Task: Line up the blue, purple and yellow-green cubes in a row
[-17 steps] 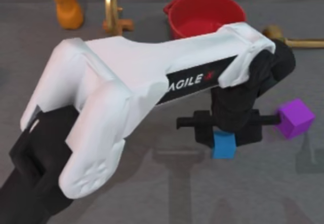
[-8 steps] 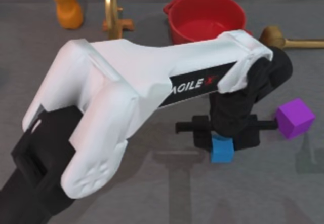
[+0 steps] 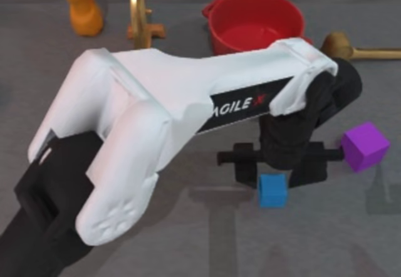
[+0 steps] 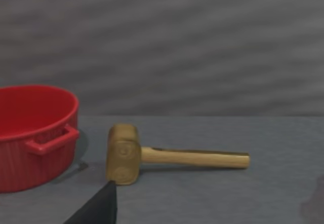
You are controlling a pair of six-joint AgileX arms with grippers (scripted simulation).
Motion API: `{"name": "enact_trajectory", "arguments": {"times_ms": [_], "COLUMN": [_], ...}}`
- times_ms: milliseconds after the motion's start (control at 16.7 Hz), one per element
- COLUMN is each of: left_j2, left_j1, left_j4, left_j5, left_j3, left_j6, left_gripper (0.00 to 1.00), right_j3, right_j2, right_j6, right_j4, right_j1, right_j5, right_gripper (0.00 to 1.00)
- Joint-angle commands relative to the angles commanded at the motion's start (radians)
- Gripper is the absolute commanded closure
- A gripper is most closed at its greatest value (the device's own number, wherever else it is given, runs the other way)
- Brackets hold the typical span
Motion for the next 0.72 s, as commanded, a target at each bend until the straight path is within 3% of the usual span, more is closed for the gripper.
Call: {"name": "enact_trajectory", "arguments": {"times_ms": [120,180,720], "left_j2": [0.0,0.0,0.0], "left_j1": [0.0,0.0,0.0], "left_j4": [0.0,0.0,-0.004], "left_j5": [0.0,0.0,0.0], "left_j3": [0.0,0.0,0.004], "left_j6": [0.0,0.0,0.0], "left_gripper": [0.02,0.0,0.0], "right_j3": [0.0,0.0,0.0], "right_j2": [0.0,0.0,0.0], "right_j6": [0.0,0.0,0.0], "right_j4": [0.0,0.0,0.0], "right_j1": [0.0,0.0,0.0], "right_j5": [0.0,0.0,0.0], "right_gripper": [0.0,0.0,0.0]}}
